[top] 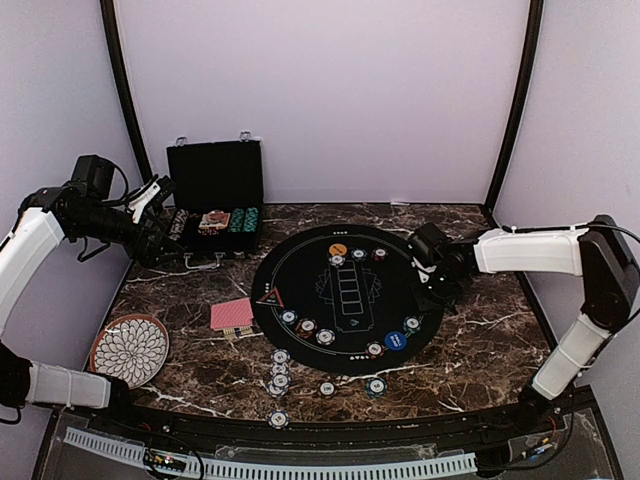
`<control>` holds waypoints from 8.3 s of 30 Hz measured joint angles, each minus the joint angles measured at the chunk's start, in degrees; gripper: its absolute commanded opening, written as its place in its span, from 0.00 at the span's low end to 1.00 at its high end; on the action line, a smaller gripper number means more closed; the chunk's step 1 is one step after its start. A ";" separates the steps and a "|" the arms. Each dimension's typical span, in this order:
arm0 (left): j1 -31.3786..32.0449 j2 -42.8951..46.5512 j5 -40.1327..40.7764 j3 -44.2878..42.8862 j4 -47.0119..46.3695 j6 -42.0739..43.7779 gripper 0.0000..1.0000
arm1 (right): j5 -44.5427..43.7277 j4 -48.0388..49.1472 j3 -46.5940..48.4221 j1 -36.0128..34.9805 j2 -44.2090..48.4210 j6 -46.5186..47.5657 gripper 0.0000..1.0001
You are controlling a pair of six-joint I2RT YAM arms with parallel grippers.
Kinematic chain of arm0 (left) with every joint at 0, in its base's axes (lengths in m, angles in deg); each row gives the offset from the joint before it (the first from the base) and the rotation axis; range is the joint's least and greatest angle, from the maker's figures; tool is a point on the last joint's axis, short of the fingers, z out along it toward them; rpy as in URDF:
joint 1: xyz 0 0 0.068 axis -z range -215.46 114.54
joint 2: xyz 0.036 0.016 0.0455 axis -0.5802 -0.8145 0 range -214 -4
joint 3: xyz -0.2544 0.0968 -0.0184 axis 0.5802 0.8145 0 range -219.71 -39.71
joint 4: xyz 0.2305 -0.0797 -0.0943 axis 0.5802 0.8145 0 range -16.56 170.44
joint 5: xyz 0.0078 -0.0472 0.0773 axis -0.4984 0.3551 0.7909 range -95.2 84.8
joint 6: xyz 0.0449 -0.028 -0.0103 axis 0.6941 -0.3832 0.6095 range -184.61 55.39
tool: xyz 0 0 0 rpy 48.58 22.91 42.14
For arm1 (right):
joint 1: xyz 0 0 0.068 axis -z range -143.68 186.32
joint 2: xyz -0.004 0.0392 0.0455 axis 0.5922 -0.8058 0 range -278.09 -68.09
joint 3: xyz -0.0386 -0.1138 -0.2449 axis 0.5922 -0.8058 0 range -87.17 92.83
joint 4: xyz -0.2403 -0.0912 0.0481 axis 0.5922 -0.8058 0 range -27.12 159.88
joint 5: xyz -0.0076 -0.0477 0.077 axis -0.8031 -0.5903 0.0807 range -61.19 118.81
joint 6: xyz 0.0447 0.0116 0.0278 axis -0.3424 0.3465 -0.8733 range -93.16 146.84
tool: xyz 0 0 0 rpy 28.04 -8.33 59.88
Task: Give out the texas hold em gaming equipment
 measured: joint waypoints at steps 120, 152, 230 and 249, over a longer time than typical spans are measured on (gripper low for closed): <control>17.79 -28.59 18.12 15.19 -17.70 21.07 0.99 | 16.90 7.76 19.56 -9.66 -4.63 -10.88 0.84; 17.79 -28.59 18.95 16.83 -20.98 22.43 0.96 | 18.05 8.68 17.33 -9.66 -4.02 -11.87 0.73; 17.79 -20.94 16.98 26.53 -30.47 22.84 0.00 | 28.39 18.45 18.16 -12.24 -12.96 -16.61 0.68; 17.79 -21.27 17.20 27.98 -35.50 22.53 0.00 | 32.33 17.79 36.54 -17.38 -30.25 -15.74 0.66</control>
